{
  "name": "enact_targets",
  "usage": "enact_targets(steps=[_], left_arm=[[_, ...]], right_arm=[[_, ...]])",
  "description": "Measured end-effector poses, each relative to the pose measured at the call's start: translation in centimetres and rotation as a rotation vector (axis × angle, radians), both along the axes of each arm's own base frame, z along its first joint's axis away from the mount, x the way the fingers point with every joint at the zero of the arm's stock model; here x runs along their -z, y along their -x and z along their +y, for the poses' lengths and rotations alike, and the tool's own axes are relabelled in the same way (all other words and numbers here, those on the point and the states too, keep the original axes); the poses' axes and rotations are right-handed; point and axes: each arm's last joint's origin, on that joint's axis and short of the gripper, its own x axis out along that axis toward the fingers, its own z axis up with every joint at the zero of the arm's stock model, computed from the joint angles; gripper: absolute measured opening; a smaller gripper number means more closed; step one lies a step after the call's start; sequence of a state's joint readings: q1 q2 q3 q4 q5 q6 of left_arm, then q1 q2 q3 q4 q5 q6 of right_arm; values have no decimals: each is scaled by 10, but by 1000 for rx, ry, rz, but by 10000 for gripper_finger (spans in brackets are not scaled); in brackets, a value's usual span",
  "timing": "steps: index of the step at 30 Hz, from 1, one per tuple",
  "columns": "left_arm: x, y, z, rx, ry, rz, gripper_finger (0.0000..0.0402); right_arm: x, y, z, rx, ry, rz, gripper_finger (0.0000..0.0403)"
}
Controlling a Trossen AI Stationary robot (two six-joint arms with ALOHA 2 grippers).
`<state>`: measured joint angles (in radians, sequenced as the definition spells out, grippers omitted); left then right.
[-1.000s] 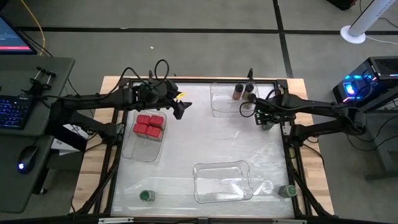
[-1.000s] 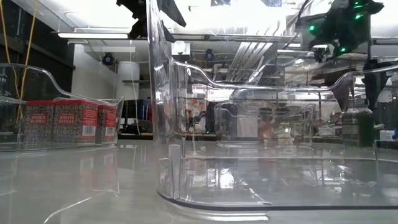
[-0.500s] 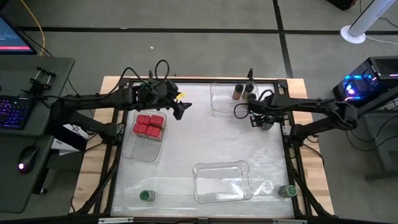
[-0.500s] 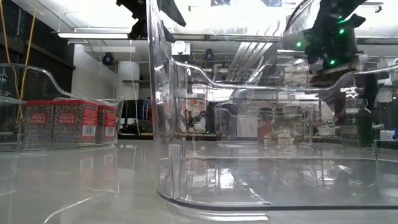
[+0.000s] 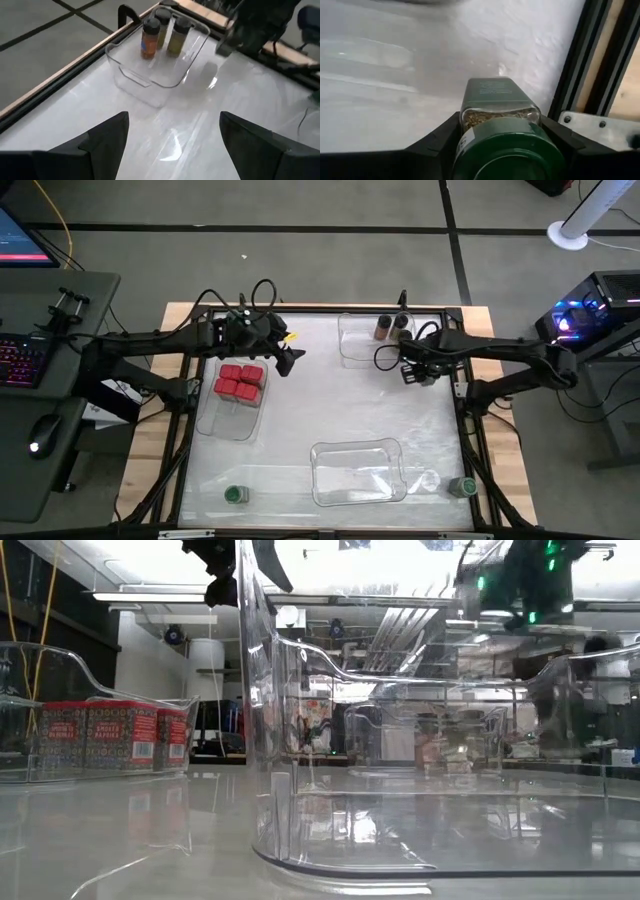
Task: Sort spices by type
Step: Put the green seasoning bottle into the bottom right transparent bin
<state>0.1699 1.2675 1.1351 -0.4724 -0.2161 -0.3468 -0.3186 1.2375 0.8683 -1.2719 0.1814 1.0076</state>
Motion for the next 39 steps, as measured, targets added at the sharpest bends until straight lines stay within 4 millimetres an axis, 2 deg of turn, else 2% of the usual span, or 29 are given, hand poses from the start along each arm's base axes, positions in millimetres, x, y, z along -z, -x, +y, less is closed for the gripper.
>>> enact_targets(steps=[4, 8, 10, 12, 15, 19, 24, 31, 36, 39], left_arm=[[1, 1, 0, 11, -20, 25, 298], [1, 1, 1, 1, -52, 31, 298], [1, 1, 2, -16, -75, 38, 298], [0, 1, 2, -30, -88, 41, 298], [0, 1, 2, -33, -90, 42, 298], [0, 1, 2, -33, -90, 42, 298], [0, 1, 2, -34, -90, 42, 298], [1, 2, 2, -33, -90, 43, 298], [3, 3, 2, -32, -86, 74, 298], [4, 4, 2, -31, -83, 94, 298]], right_arm=[[-46, -6, 16, -129, 53, -188, 191], [-92, -23, 42, -360, 68, -523, 191], [-108, -34, 58, -488, 23, -678, 191], [-114, -45, 76, -599, -47, -763, 191], [-106, -63, 107, -726, -155, -760, 191], [-85, -85, 147, -882, -293, -653, 191], [-61, -111, 183, -1057, -349, -497, 191], [-26, -133, 207, -1170, -348, -299, 191], [-5, -135, 215, -1195, -293, -179, 191], [1, -133, 217, -1203, -245, -129, 191]])
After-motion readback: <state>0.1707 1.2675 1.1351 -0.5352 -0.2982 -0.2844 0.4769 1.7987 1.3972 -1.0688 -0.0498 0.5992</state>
